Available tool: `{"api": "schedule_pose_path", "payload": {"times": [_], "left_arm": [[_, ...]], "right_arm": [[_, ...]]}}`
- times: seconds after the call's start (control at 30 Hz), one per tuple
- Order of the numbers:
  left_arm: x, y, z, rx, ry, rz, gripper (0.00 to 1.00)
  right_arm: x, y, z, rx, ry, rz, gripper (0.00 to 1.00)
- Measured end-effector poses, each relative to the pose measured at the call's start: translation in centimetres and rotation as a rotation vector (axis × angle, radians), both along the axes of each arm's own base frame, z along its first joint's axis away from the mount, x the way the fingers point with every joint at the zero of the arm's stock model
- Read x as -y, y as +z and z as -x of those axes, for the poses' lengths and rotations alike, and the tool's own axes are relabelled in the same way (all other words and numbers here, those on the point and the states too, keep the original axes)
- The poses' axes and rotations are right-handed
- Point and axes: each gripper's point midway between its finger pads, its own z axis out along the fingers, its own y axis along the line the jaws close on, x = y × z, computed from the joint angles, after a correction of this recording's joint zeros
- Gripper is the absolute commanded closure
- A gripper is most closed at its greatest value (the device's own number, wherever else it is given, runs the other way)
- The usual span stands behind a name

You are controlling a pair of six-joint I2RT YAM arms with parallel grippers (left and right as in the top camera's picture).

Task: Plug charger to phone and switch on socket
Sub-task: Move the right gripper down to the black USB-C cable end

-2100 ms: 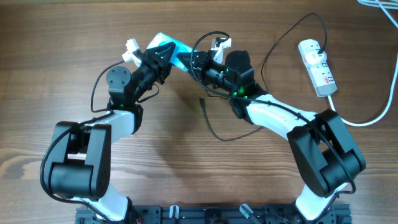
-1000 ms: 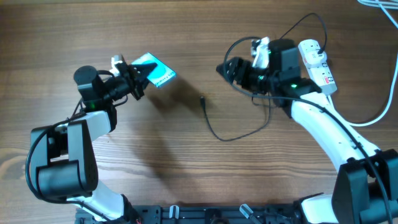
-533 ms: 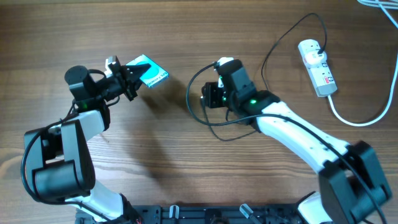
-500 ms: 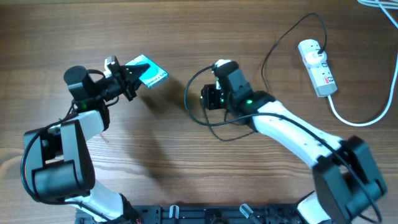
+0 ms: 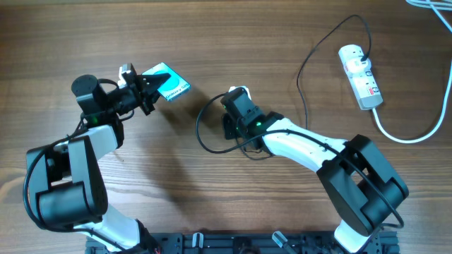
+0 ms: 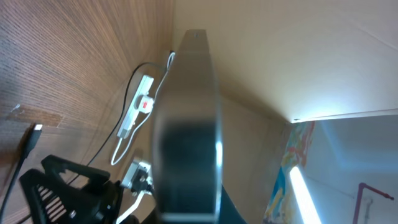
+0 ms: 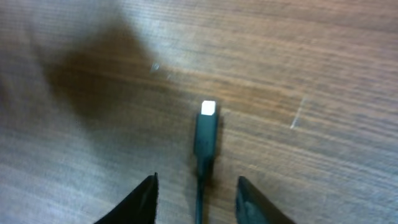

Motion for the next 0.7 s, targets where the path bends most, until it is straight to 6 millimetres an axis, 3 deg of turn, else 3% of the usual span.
{"api": "schedule_pose_path", "payload": {"times": [0.13, 0.23, 0.33, 0.43, 0.6, 0.7], "left_arm": [[0.1, 0.1, 0.1, 0.001, -0.010, 0.002, 0.96], [0.1, 0.1, 0.2, 0.001, -0.011, 0.003, 0.96], [0.1, 0.1, 0.2, 0.001, -0.014, 0.003, 0.96], [0.1, 0.1, 0.2, 0.001, -0.014, 0.003, 0.96], [0.1, 0.1, 0.2, 0.001, -0.014, 0.003, 0.96], [0.2, -0.3, 0.4, 0.007, -0.027, -0.010, 0.96]], "right_arm": [[-0.1, -0.2, -0.4, 0.018, -0.007, 0.003, 0.67], [-0.4, -1.6, 0.3, 0.002, 0.008, 0.035, 0.71], [-0.6, -1.6, 0.5, 0.016, 0.009, 0.055, 0.80], [-0.4, -1.8, 0.3, 0.023, -0.001, 0.066, 0.96], [-0.2, -1.8, 0.3, 0.023, -0.016, 0.075, 0.96], [0.5, -1.8, 1.3, -0.040, -0.010, 0.119, 0.96]]}}
